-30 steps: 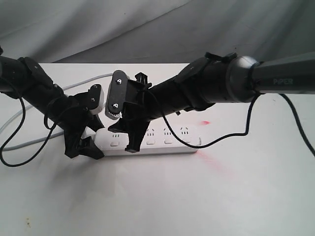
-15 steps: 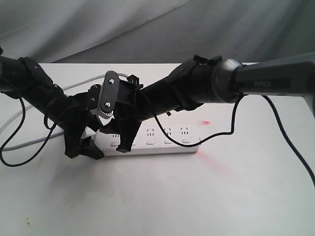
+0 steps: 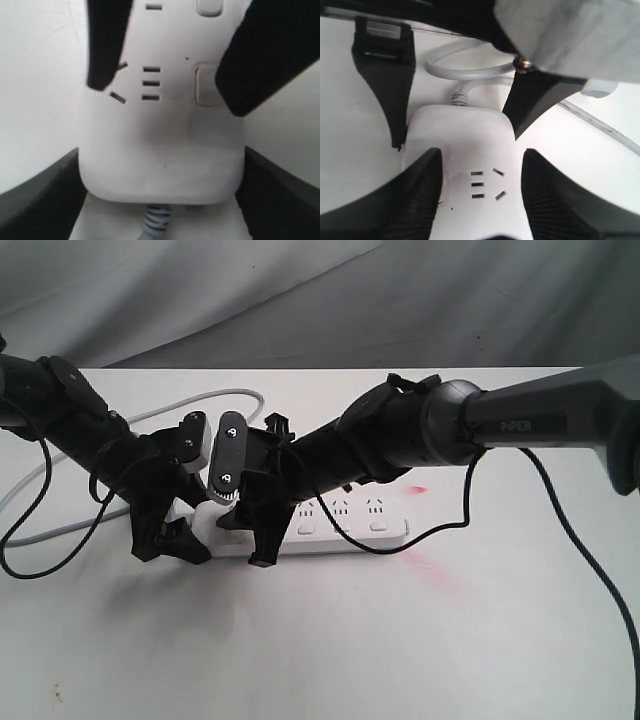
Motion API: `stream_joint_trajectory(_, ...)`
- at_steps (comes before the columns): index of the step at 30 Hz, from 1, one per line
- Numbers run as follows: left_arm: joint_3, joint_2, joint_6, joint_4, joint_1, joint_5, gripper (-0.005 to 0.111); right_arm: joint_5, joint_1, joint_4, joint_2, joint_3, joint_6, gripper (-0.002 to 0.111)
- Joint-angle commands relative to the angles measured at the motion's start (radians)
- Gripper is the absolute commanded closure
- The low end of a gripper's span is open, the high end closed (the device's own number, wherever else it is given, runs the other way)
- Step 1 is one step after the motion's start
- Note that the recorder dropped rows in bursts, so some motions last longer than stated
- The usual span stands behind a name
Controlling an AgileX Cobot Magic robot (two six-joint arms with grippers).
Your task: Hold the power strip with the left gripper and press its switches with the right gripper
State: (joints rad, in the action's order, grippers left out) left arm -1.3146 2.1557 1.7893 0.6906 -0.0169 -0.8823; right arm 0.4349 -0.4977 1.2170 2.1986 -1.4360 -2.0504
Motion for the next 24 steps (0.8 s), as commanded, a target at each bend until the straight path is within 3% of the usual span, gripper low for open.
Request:
stream_joint_trajectory(1,-0.003,0.002,-0.002,0.010,-0.006,-0.011,0.039,-0.004,0.001,-0.002,0.015,0.004,-0.013,0.062)
stream_joint_trajectory(19,-0.003,0.002,-0.002,0.010,-0.006,-0.013,0.039,-0.027,0.001,-0.055,0.063,0.004,-0.089,0.062)
stream_joint_trajectory(24,-0.003,0.002,-0.002,0.010,-0.006,-0.011,0.039,-0.039,0.008,-0.078,0.065,0.004,-0.089,0.056)
